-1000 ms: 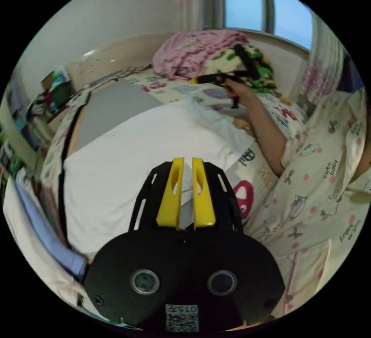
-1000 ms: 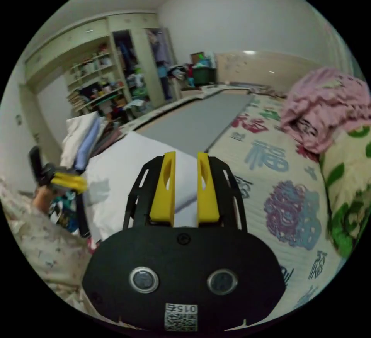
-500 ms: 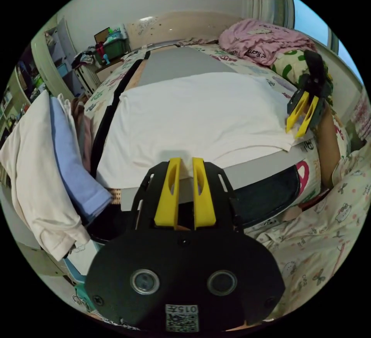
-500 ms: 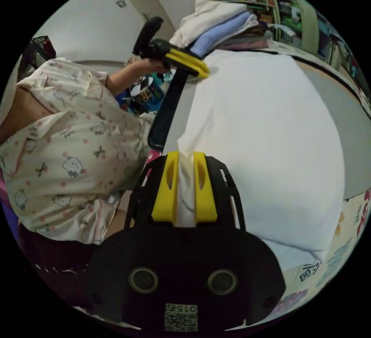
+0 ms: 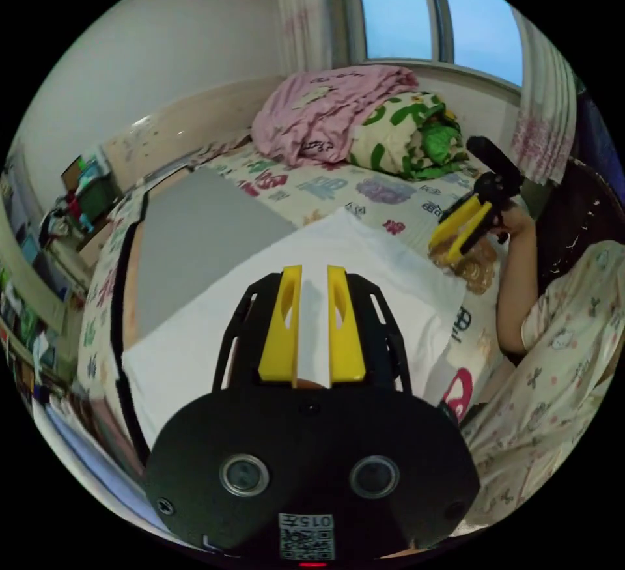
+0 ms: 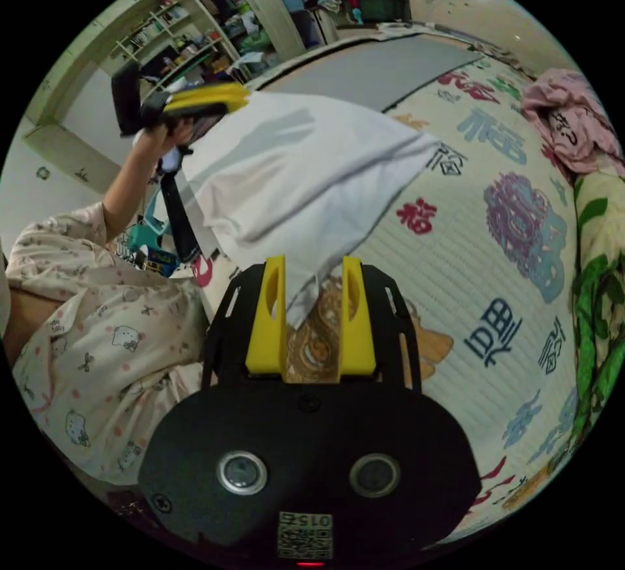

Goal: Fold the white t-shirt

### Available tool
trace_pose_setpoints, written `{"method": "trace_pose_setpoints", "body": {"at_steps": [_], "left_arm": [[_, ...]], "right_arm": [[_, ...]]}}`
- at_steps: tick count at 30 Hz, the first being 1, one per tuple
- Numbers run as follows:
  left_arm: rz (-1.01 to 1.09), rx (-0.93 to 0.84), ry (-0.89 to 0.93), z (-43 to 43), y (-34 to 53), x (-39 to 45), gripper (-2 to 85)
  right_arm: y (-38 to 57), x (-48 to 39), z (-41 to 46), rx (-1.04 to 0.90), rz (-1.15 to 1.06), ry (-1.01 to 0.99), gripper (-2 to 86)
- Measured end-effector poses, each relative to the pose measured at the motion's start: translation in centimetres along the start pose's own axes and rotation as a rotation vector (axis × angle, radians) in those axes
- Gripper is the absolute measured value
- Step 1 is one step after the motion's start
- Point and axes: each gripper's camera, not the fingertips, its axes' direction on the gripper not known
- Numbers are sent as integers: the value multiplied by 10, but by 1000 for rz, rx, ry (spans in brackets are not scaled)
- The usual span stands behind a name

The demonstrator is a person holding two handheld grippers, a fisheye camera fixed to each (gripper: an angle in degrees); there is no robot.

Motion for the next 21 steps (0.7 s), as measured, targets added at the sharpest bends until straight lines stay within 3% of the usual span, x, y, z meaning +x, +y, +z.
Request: {"method": "trace_pose_setpoints", "body": {"at_steps": [9,13,16,21], "left_arm": [[119,-142,111,221,-190,29,95],[126,-223,75,288,-213,40,105],[113,-327,130,339,-205,39,76],[81,-301,219,363,-196,30,15]], "right_arm": [[22,49,27,-131,-14,-126,124],[22,53,35,-178,-86,-122,94],[33,43,36,-196,-153,31,32],[68,70,12,-122,-158,-44,0]]}}
